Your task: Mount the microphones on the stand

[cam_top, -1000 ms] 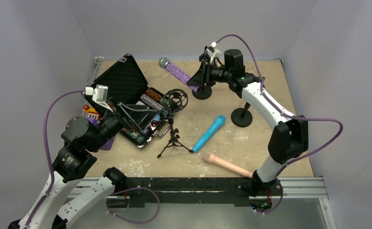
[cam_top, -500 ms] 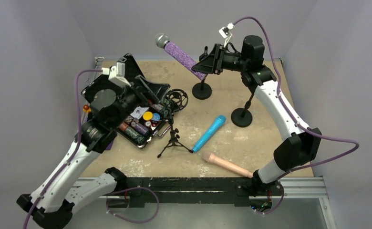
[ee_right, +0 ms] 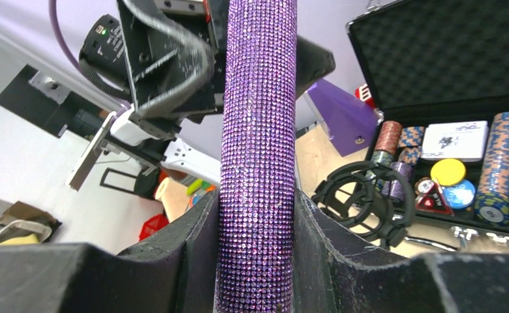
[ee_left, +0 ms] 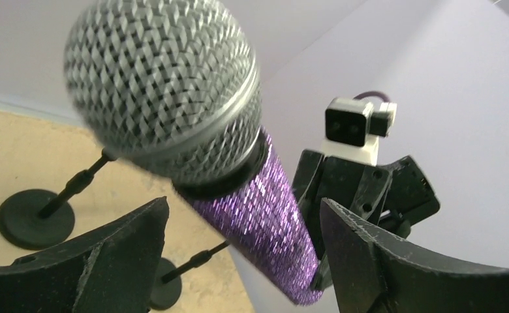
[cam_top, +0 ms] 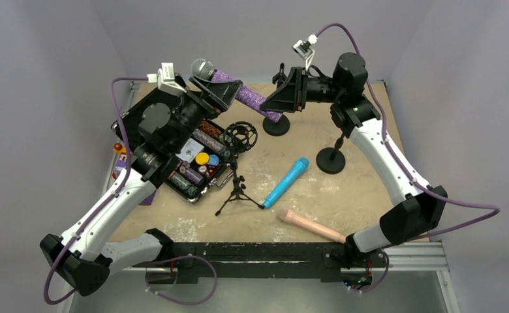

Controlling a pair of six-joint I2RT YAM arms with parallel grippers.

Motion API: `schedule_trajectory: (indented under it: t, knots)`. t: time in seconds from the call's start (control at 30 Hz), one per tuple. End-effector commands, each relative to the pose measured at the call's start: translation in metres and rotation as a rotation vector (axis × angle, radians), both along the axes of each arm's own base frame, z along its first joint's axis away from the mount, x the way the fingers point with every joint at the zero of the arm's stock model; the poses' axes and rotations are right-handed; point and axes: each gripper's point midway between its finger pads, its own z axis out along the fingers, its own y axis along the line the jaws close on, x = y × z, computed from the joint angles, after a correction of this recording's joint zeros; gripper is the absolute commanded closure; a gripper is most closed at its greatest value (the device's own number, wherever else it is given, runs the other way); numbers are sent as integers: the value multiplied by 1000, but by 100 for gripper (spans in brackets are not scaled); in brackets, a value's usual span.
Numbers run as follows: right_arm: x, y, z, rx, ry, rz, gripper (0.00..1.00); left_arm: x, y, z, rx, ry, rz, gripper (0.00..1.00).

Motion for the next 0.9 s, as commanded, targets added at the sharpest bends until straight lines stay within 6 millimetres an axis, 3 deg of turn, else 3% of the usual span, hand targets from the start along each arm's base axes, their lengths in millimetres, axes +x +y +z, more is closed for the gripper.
schedule_trajectory:
  t: [0.0,0.17,0.33,0.37,0.4,0.5,0.6,0.7,0.87]
  knots:
    - [-30,-1,22,46,-103,76,100,-1,12,41,-145,-96,39,15]
    - [-37,0,19,44,-130,91,100,-2,4,45,-182,-100,-4,38]
    - [-37,-1,11,30,-182,88,100,-11,3,40,-206,-111,-43,98]
    - [-40,-2,9,26,-202,111,99,-15,3,40,-192,-123,-49,100]
    - [-46,-3,6,23,-232,143,84,-20,5,40,-177,-138,-54,100]
    - [-61,-11,-1,-6,-326,211,25,-40,13,41,-91,-207,-72,100]
    - [-66,-25,-9,-69,-490,177,16,-66,27,45,83,-304,-65,100]
    - [-71,-36,-33,-159,-597,137,13,-86,45,47,291,-345,-37,100]
    - [-85,-45,-88,-201,-640,155,13,-90,49,55,515,-372,-59,100]
